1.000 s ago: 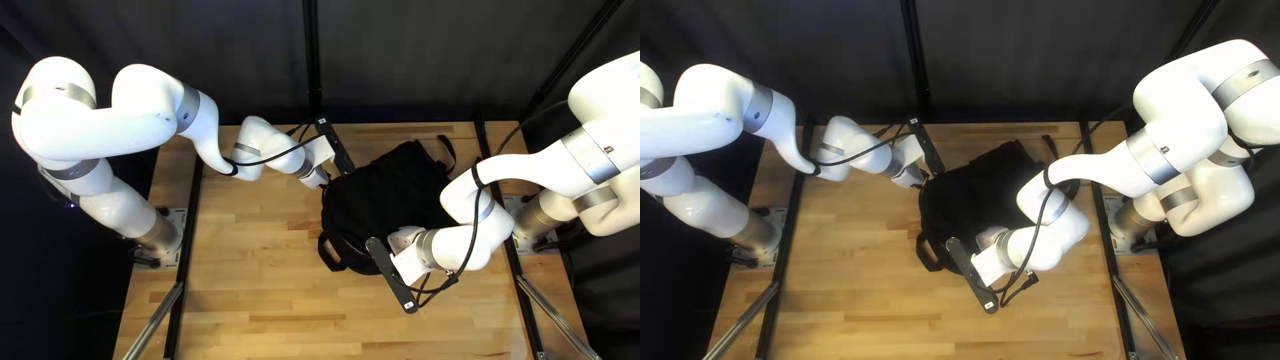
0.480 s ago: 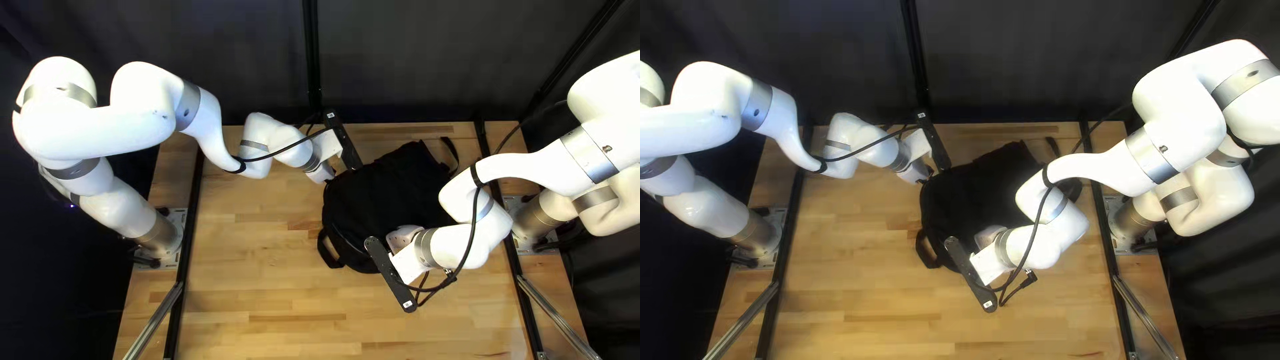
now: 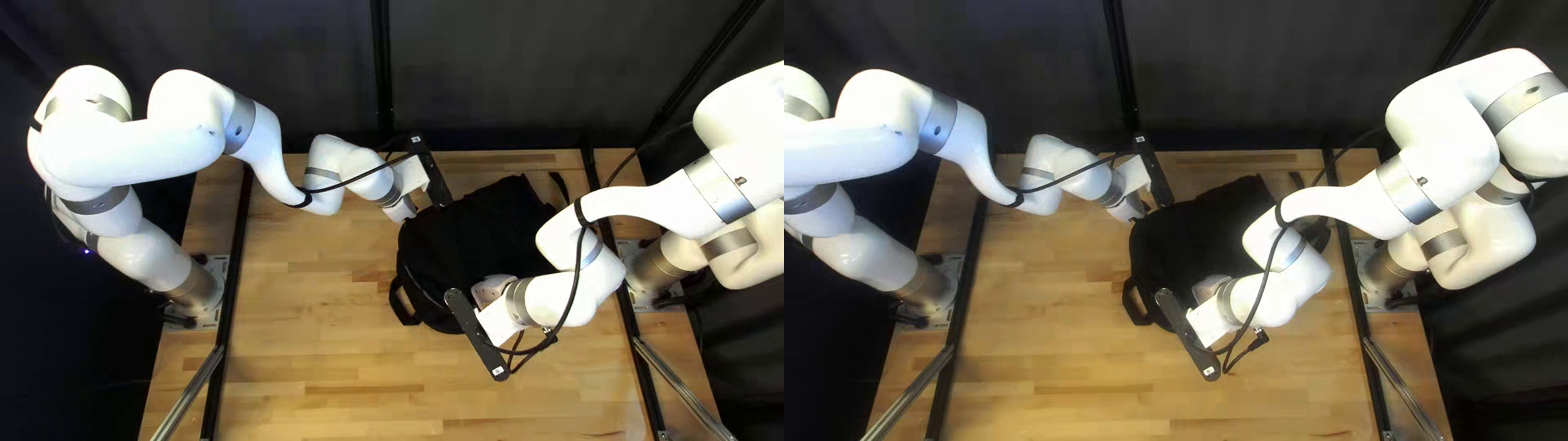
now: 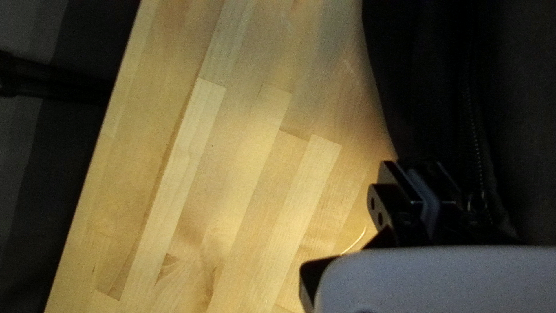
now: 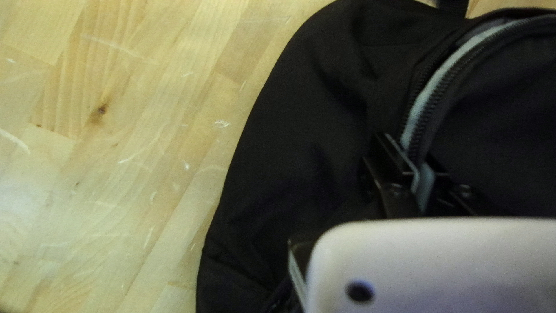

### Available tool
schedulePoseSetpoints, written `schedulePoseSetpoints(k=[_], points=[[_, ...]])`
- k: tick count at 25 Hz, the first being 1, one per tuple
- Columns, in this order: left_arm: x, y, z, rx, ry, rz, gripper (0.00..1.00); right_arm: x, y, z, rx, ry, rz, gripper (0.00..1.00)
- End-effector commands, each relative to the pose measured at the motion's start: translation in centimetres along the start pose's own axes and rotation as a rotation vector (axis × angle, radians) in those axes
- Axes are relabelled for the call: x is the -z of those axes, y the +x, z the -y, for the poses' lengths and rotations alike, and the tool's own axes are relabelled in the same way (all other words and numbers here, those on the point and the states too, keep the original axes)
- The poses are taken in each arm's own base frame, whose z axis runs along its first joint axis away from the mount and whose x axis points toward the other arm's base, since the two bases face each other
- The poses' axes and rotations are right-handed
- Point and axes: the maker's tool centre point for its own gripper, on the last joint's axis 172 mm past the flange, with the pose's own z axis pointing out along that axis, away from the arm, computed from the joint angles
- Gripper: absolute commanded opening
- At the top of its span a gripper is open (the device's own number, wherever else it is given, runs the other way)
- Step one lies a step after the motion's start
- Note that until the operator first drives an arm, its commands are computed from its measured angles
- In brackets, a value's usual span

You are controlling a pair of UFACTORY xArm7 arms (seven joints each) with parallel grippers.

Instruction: Remove a lunch box from a kids backpack

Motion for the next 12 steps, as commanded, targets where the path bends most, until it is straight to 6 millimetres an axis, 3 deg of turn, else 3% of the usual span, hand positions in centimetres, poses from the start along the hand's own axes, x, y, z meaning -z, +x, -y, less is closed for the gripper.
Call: schedulePoseSetpoints(k=[1,7,12], points=[[0.3,-1.2,-0.5,-0.001,-0.001,-0.004,1.00,0.1,-0.1,0.0,-0.002,0.000,0.001,0.00],[1.7,-4.8,-2.1,-0.010,0.008,-0.017,1.00,1.0,-1.0,-0.4,-0.002,0.002,0.008,0.00],[3.0,-7.6,-3.9,-0.018,0.013,-0.038,1.00,1.9,-3.4,-1.3,0.000,0.016,0.027,0.00]])
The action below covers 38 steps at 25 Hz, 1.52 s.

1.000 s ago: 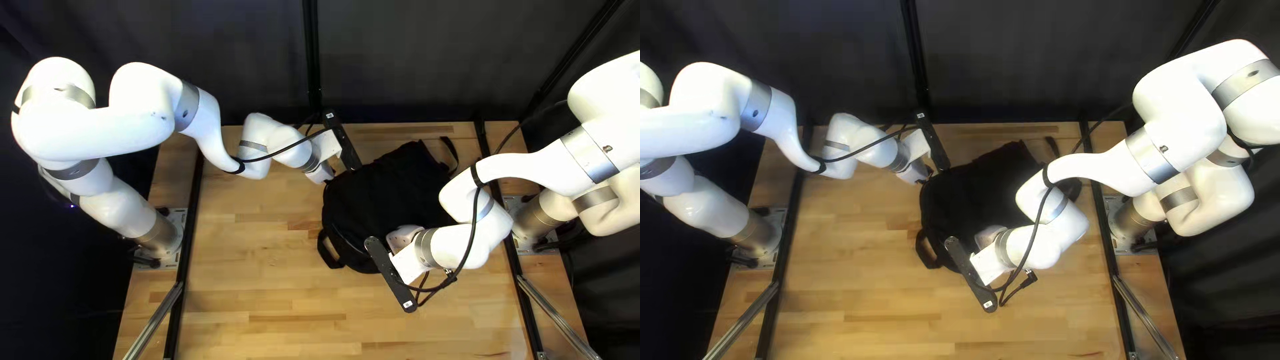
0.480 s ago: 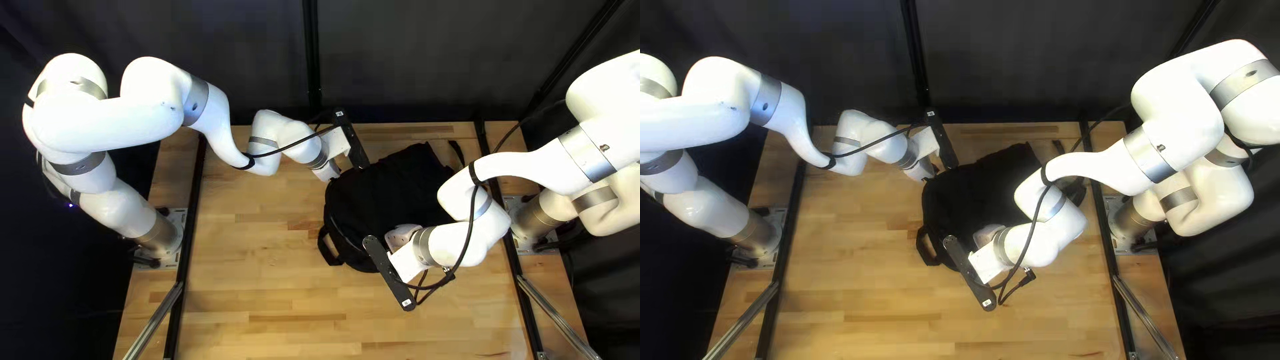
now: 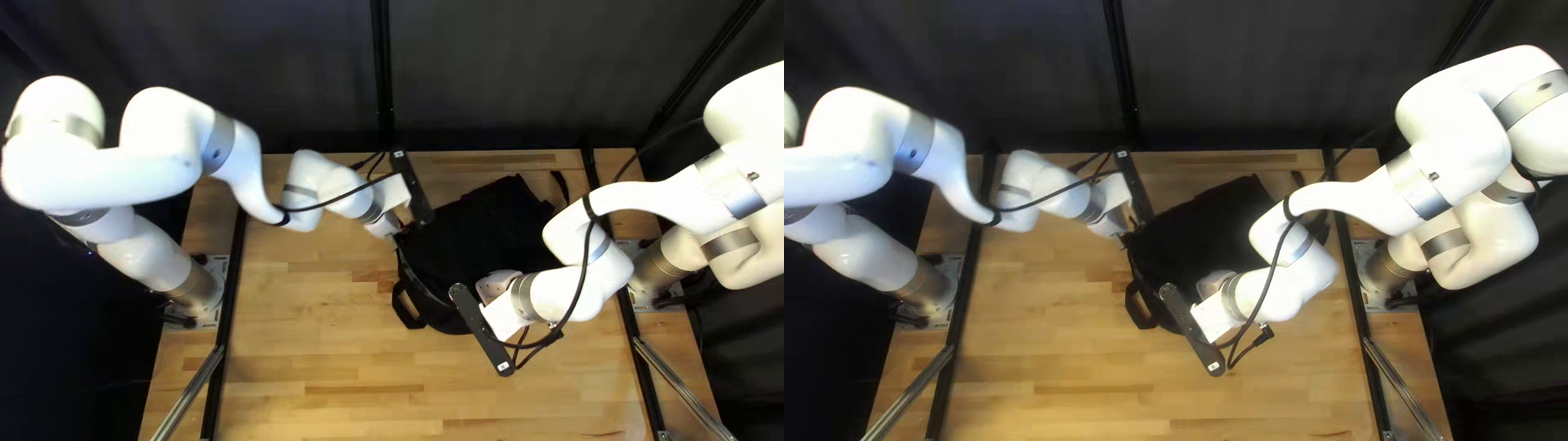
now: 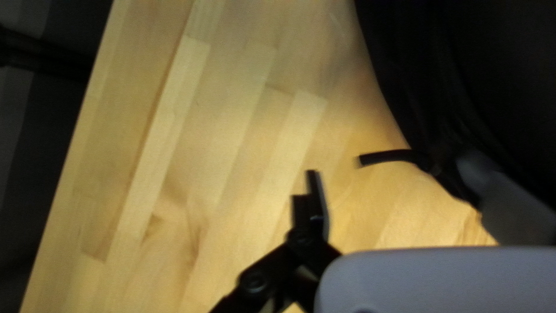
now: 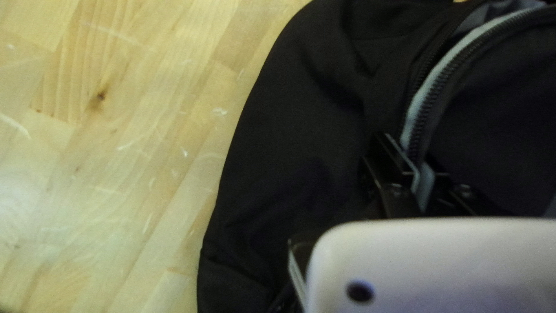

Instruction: Remove a lunch box from a kids backpack

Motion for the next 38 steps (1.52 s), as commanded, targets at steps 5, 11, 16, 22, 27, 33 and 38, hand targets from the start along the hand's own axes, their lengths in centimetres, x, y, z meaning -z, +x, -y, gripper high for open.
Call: schedulePoseSetpoints(k=[5,11,16,22,27,33,38], points=[[1.8,-3.5,-3.0,-0.010,-0.002,-0.047,1.00,1.0,-3.2,-0.6,0.023,0.040,0.017,0.00],[3.4,-4.3,-4.8,-0.019,-0.003,-0.085,1.00,1.5,-5.9,0.8,0.054,0.083,0.022,0.00],[5.0,-6.1,-5.8,-0.029,0.007,-0.103,1.00,1.4,-8.0,1.8,0.056,0.105,0.030,0.00],[6.1,-8.7,-6.9,-0.033,0.023,-0.095,1.00,0.9,-9.7,1.6,0.105,0.140,0.015,0.00],[6.3,-9.7,-7.8,-0.037,0.032,-0.093,1.00,1.8,-11.6,0.4,0.131,0.169,0.026,0.01],[5.9,-10.5,-8.8,-0.038,0.038,-0.092,1.00,2.8,-12.5,-0.2,0.096,0.182,0.068,1.00],[5.9,-10.9,-9.7,-0.041,0.040,-0.093,1.00,3.1,-10.2,-0.6,0.022,0.169,0.110,1.00]])
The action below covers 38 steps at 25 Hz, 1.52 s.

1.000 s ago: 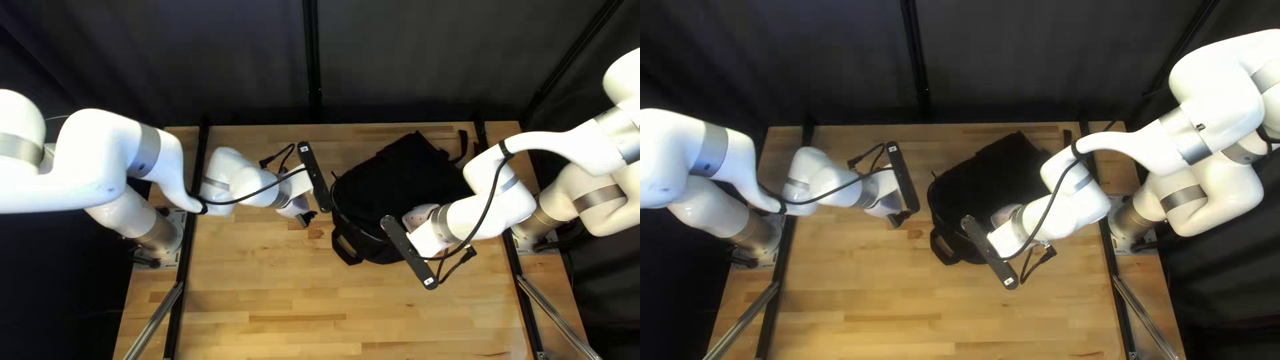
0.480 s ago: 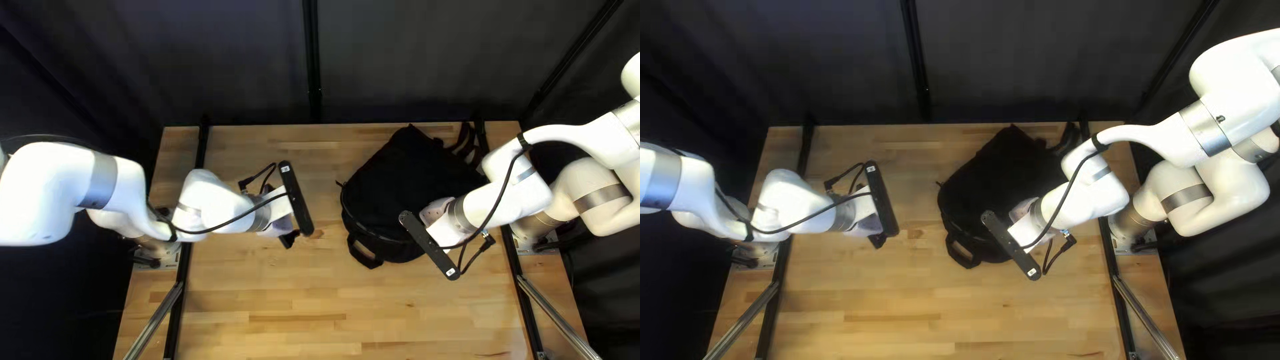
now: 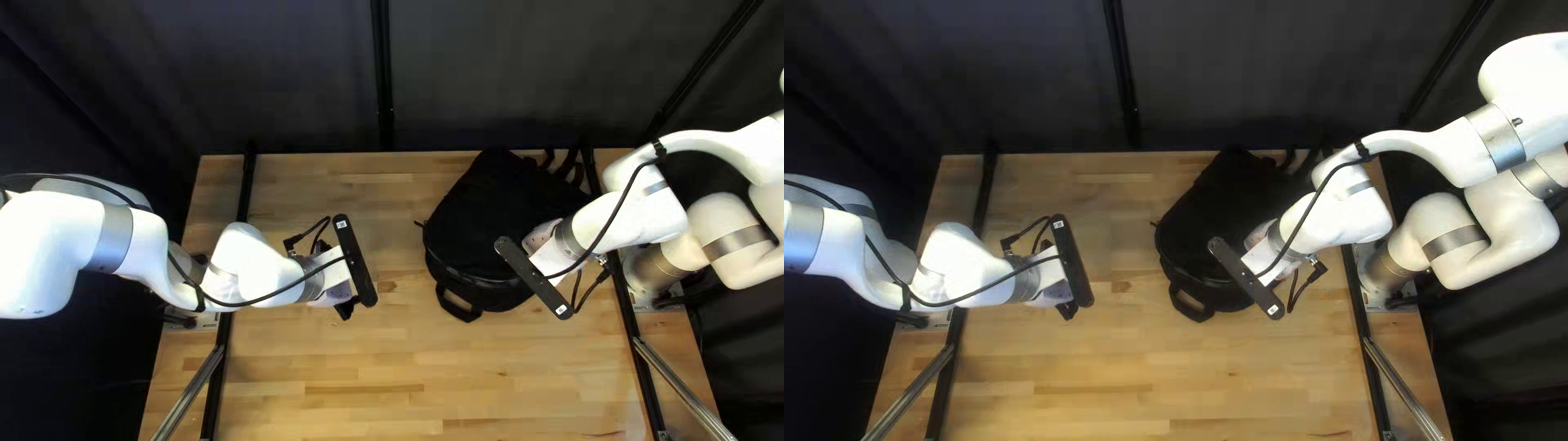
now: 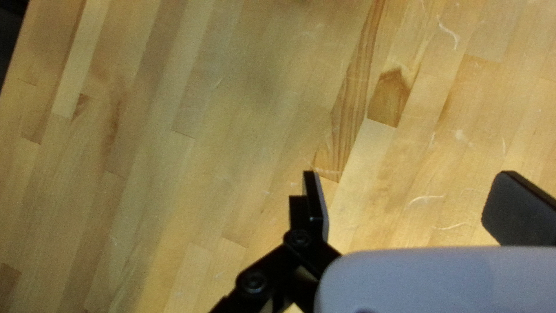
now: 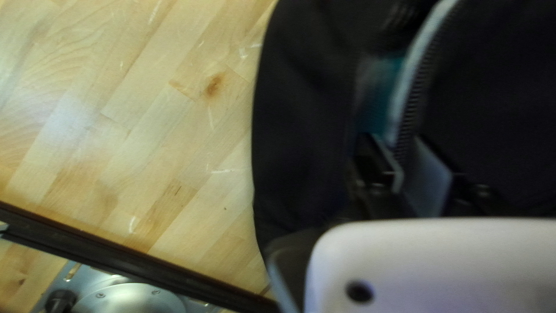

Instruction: Remove a lunch box from a kids backpack

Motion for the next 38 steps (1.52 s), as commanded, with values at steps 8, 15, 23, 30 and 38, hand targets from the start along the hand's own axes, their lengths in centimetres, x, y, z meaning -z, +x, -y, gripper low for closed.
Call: schedulePoseSetpoints(k=[8,15,23,30,38], points=[[0.4,-0.8,-1.8,-0.009,0.001,-0.008,1.00,0.1,9.0,-2.5,-0.188,-0.053,0.067,1.00],[0.0,-2.0,-2.5,-0.003,0.000,-0.017,1.00,-2.5,12.9,-4.5,-0.273,-0.088,0.071,1.00],[-0.8,-3.0,-3.0,0.012,-0.001,-0.025,1.00,-4.9,12.4,-6.4,-0.358,-0.147,0.097,1.00],[-1.4,-3.5,-3.6,0.026,-0.005,-0.030,1.00,-5.6,10.5,-8.0,-0.405,-0.184,0.119,1.00],[-1.4,-3.6,-3.8,0.031,-0.012,-0.032,1.00,-5.6,10.1,-8.0,-0.414,-0.198,0.124,0.82]])
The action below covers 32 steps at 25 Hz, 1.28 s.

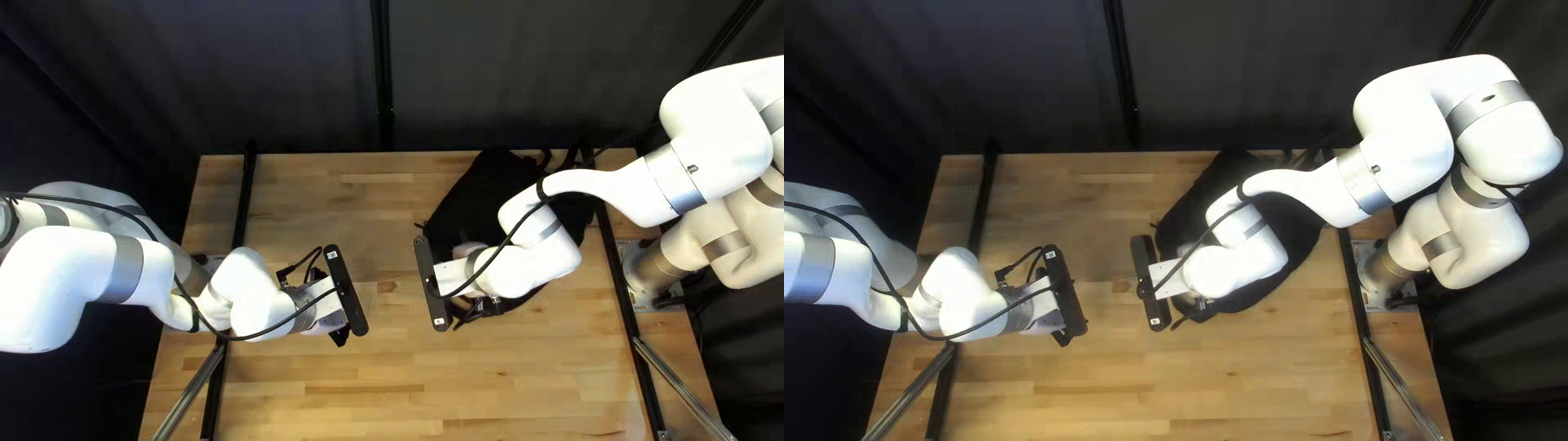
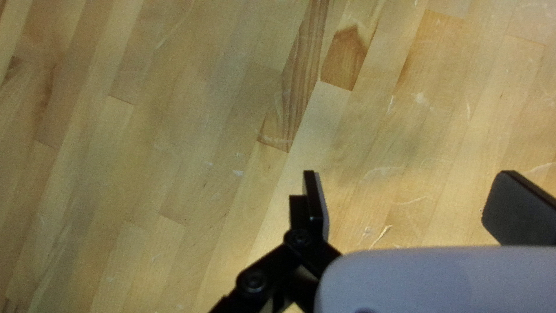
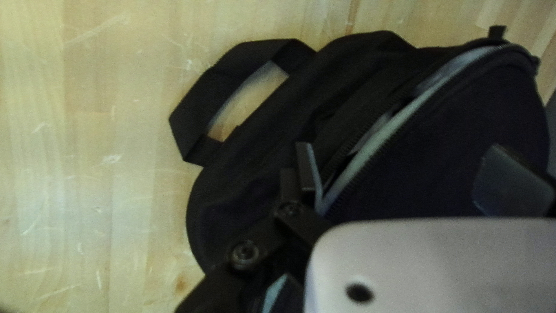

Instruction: Remove a lunch box from a kids backpack

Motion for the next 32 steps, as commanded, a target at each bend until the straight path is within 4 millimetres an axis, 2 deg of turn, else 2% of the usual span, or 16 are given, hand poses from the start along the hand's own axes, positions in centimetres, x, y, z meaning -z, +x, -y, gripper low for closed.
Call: schedulePoseSetpoints(k=[1,2,3,4,5,14,19,26,32], points=[[0.0,-0.1,-0.1,0.001,-0.004,0.000,1.00,0.1,0.0,0.2,0.001,0.000,-0.003,0.77],[-0.1,-0.1,-0.1,0.001,-0.005,0.000,1.00,0.1,0.1,0.2,0.002,0.000,-0.004,0.60],[-0.1,-0.1,-0.1,0.002,-0.006,0.000,1.00,0.1,0.1,0.3,0.003,0.000,-0.005,0.18],[-0.1,-0.1,-0.2,0.002,-0.007,0.000,1.00,0.1,-0.1,0.3,0.002,0.002,-0.005,0.06],[0.0,-0.1,-0.2,0.001,-0.007,0.000,1.00,0.1,-0.2,0.4,0.002,0.004,-0.007,0.00],[0.1,0.6,-0.6,-0.010,-0.005,0.011,1.00,1.0,-0.4,0.3,0.020,0.011,-0.010,0.00],[0.0,1.1,-1.2,-0.027,0.002,0.027,1.00,2.9,0.1,-0.7,0.037,0.002,-0.009,0.00],[-0.1,1.2,-1.3,-0.036,0.002,0.033,1.00,5.8,3.1,-2.1,0.083,-0.011,-0.023,0.00],[0.2,0.9,-1.2,-0.039,0.006,0.029,1.00,9.3,6.0,-2.4,0.129,-0.020,-0.036,0.00]])
